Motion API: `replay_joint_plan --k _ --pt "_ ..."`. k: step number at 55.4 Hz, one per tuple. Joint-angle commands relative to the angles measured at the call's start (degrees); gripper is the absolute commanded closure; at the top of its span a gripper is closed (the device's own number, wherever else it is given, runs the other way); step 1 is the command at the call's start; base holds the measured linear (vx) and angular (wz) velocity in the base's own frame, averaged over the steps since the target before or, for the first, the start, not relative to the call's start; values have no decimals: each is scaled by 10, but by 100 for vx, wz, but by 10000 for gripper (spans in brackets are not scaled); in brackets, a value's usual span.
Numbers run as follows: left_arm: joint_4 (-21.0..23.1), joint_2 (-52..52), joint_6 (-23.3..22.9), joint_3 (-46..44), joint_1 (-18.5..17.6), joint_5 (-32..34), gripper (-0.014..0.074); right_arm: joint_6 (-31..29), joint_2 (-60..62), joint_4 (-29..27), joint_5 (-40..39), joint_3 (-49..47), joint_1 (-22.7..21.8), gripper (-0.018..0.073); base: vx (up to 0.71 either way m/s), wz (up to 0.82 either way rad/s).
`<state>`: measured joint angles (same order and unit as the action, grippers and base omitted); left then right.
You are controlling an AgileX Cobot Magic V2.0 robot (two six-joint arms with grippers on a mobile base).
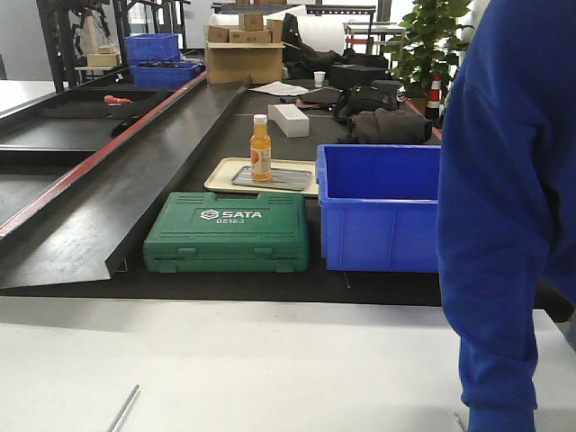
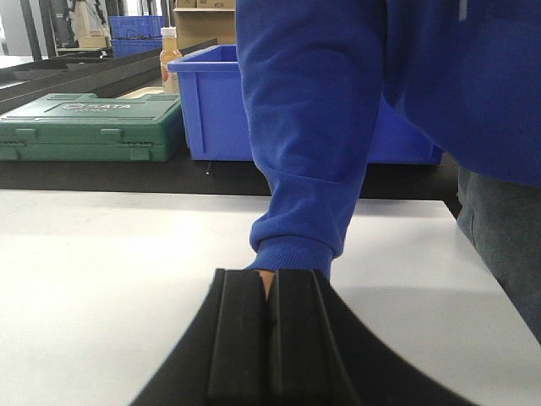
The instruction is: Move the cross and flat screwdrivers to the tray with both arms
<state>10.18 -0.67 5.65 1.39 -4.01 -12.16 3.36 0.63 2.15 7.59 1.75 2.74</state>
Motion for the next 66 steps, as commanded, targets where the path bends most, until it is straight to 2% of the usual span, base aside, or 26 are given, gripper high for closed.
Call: replay_joint_plan --k 1,16,33,41,52,60,66 --pt "2 -2 -5 -14 0 48 602 -3 1 3 -49 4 -3 567 0 0" --pt "2 -2 -5 -14 0 54 602 -3 1 3 -49 4 -3 567 0 0" --pt "2 -2 -5 -17 0 111 602 -3 1 3 -49 4 -3 567 0 0" --pt "2 -2 -5 -17 0 115 602 -3 1 3 -50 4 -3 567 0 0" --pt "2 -2 -6 -17 0 122 602 -3 1 3 -104 4 -3 567 0 0" --pt "7 -2 -22 -20 0 190 602 -3 1 3 -182 2 -3 567 0 0" --pt "7 -2 -37 -46 0 213 591 0 -2 3 -169 -31 -3 567 0 0"
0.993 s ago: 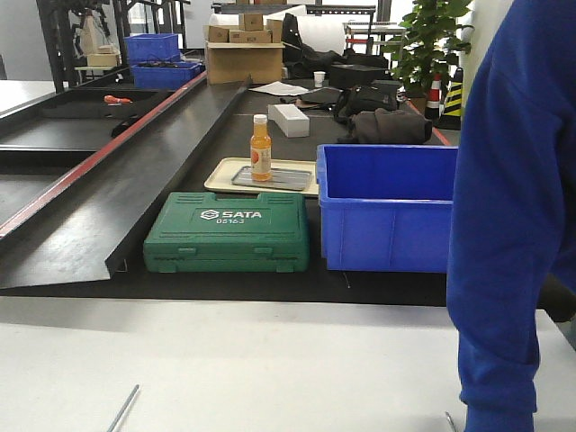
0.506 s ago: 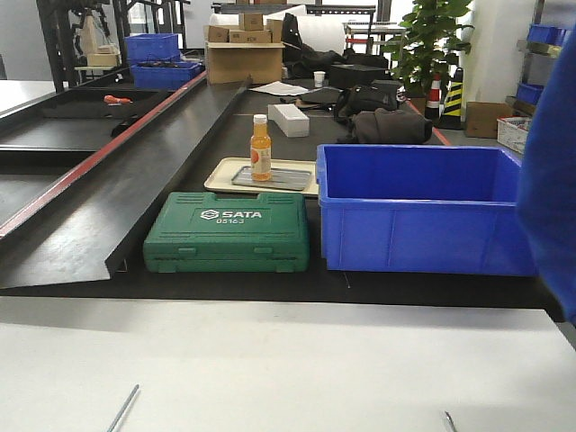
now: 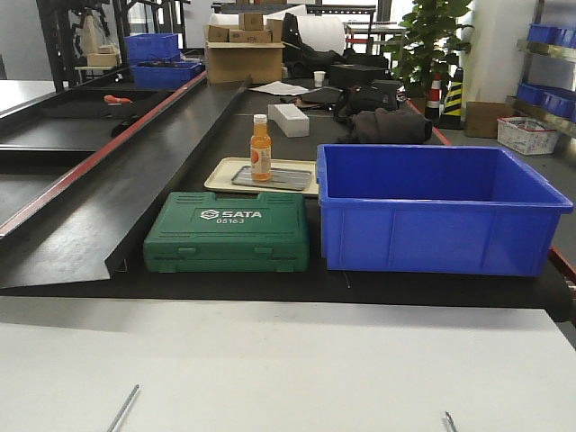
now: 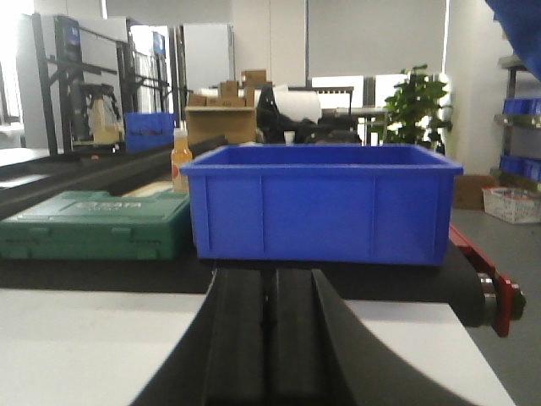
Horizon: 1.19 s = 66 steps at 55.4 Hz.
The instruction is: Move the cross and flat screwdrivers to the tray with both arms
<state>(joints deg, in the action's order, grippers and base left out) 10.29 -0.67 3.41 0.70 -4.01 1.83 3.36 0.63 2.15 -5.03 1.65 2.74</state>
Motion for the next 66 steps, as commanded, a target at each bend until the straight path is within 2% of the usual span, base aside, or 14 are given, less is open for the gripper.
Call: replay_joint_plan --k 1,11,18,24,30,42,51,60,66 --pt "6 -2 -15 -45 0 74 589 1 -5 3 -34 -42 -3 567 0 0" --pt "5 35 -13 -144 0 62 524 -2 -76 4 108 -180 -3 563 0 0" --pt "2 109 -10 -205 0 40 423 -16 -147 6 146 -242 -3 554 0 0" --pt "0 184 13 -218 0 44 306 -13 -212 6 151 -261 -3 528 0 0" --pt "1 252 15 -216 0 43 234 7 -281 2 159 -261 -3 465 0 0" --pt "2 362 13 -217 0 37 213 26 -390 2 149 -261 -3 244 0 0" --pt "1 460 20 -252 0 -23 148 25 -459 2 152 -261 -3 112 0 0" --pt "1 575 74 -333 -11 -75 81 25 -491 2 152 -261 -3 95 0 0" --pt "1 660 79 -400 -18 -129 80 25 -499 2 152 -261 -3 96 0 0"
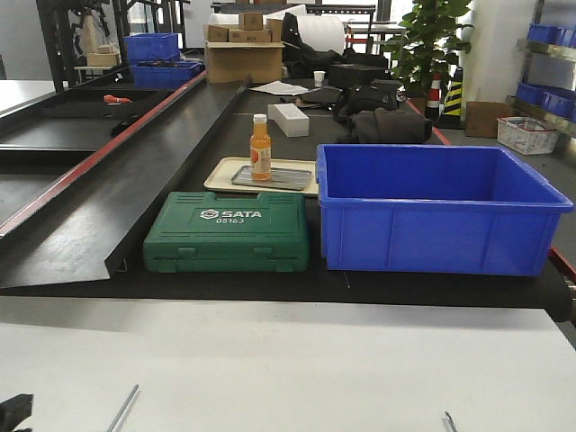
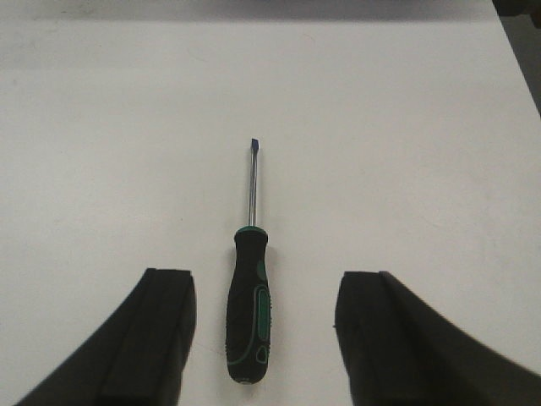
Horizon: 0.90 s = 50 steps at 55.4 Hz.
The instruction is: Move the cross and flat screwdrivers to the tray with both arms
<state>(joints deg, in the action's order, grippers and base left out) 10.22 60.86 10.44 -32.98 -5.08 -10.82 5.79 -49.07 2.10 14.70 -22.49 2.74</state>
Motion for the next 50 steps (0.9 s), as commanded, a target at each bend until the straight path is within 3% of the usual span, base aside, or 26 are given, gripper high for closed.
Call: replay_joint_plan --k 1,13,23,44,50 --pt "2 63 8 -77 -7 -18 80 0 -2 2 -45 -20 -3 96 0 0" --pt "1 248 8 -224 -7 -163 80 0 -2 2 -45 -20 -3 96 0 0" --pt "1 367 8 -323 -7 -219 80 0 -2 2 -45 -20 -3 96 0 0" --pt "1 485 9 -391 -7 -244 80 0 -2 3 -46 -20 -3 96 0 0" --pt "-16 497 9 -395 -6 -239 80 -2 -2 5 -48 -20 -3 96 0 0"
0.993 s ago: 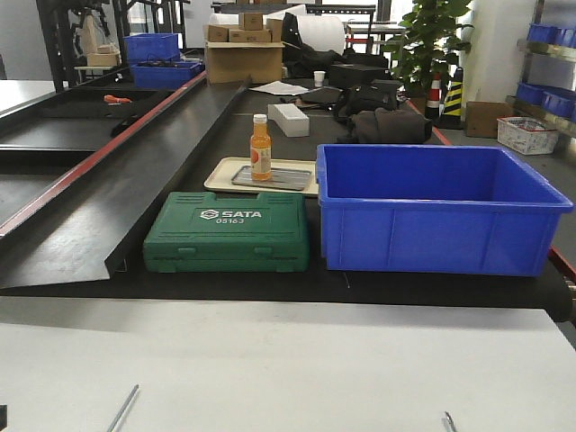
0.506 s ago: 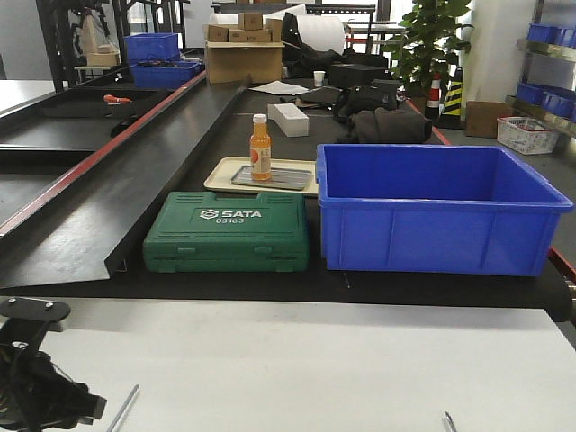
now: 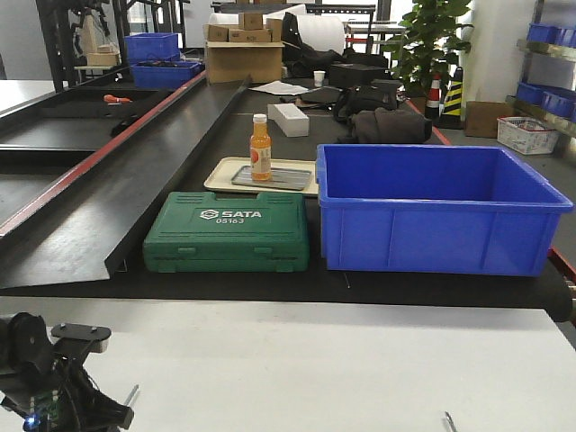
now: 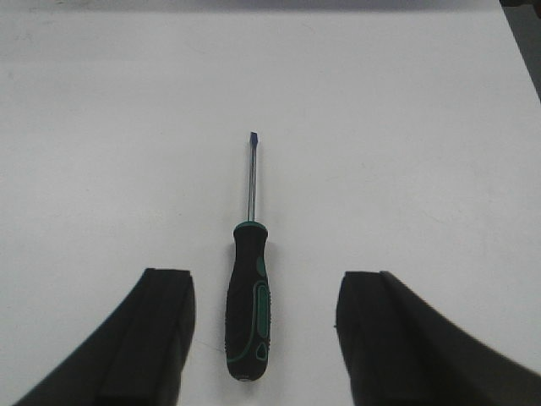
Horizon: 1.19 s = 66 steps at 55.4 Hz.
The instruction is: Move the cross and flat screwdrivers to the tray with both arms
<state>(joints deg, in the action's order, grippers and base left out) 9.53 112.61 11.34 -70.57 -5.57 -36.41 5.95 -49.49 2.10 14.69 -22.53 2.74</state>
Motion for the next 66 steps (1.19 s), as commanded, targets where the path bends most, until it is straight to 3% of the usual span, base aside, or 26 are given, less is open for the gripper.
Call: replay_joint_plan --k 1,22,34,52,66 --pt "-12 -20 0 -19 -2 19 80 -3 3 5 -47 -20 -3 96 0 0" --pt "-18 13 3 -19 -2 19 80 -1 -2 0 13 -22 -3 96 0 0" --pt "-17 20 14 -19 -2 22 96 -1 -62 0 113 -82 -3 96 0 0" --pt "-16 25 14 -19 -2 35 242 -13 -211 0 146 -195 -3 96 0 0" --pt "8 41 14 -19 -2 2 382 -60 -324 0 174 -268 -3 96 0 0"
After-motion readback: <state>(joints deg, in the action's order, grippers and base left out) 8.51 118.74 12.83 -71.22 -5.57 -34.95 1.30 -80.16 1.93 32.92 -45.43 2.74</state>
